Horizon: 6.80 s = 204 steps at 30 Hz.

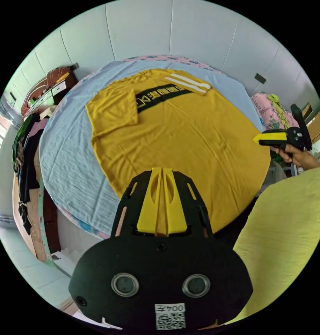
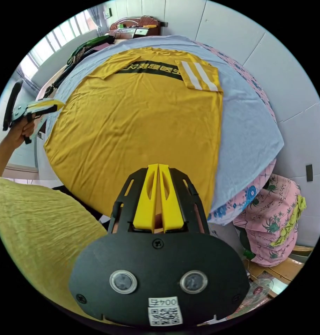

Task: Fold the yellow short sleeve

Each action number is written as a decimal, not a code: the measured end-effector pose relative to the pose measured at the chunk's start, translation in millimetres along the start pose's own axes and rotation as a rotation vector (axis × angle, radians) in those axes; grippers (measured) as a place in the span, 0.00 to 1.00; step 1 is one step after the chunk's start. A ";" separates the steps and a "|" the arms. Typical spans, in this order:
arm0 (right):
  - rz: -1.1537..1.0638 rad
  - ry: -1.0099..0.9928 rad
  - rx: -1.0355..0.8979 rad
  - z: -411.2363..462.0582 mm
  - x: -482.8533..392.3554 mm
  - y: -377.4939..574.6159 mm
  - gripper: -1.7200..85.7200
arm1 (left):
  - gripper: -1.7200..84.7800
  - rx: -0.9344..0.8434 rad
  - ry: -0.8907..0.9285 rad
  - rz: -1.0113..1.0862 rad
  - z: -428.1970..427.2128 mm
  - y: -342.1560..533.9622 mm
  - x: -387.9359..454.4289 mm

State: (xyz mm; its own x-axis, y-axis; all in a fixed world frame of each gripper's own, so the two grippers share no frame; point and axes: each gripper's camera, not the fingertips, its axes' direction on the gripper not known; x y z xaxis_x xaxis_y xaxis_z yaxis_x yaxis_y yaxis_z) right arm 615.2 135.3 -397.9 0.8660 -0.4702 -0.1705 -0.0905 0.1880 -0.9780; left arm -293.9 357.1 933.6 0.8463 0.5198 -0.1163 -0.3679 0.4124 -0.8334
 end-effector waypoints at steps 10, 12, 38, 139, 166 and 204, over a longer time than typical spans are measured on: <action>-0.019 -0.031 -0.036 12.8 89.7 67.4 0.01 | 0.03 -0.164 -0.041 0.082 10.7 0.4 131.1; -0.023 -0.027 -0.022 12.9 99.5 75.8 0.01 | 0.03 -0.161 -0.043 0.082 7.2 -0.2 141.6; -0.351 -0.028 0.259 36.2 327.6 4.1 0.10 | 0.02 -0.268 0.024 -0.301 -22.4 2.1 228.2; 0.050 -0.292 -0.042 181.4 324.0 522.6 0.16 | 0.05 -0.019 0.379 -0.077 78.2 564.5 21.8; 0.115 -0.654 0.256 66.2 492.6 431.2 0.01 | 0.05 0.130 0.653 -0.202 74.1 515.8 -130.3; 0.287 -0.892 0.528 -63.7 802.8 -181.5 0.01 | 0.05 0.554 0.475 -0.601 87.2 109.3 -432.5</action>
State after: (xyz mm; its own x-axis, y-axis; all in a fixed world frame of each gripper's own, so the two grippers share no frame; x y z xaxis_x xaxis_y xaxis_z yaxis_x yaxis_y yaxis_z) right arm 1295.5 -331.3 -364.9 0.9120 0.4092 -0.0275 -0.3085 0.6404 -0.7033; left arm -733.7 242.6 939.9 0.9771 -0.2041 -0.0608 0.1533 0.8723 -0.4643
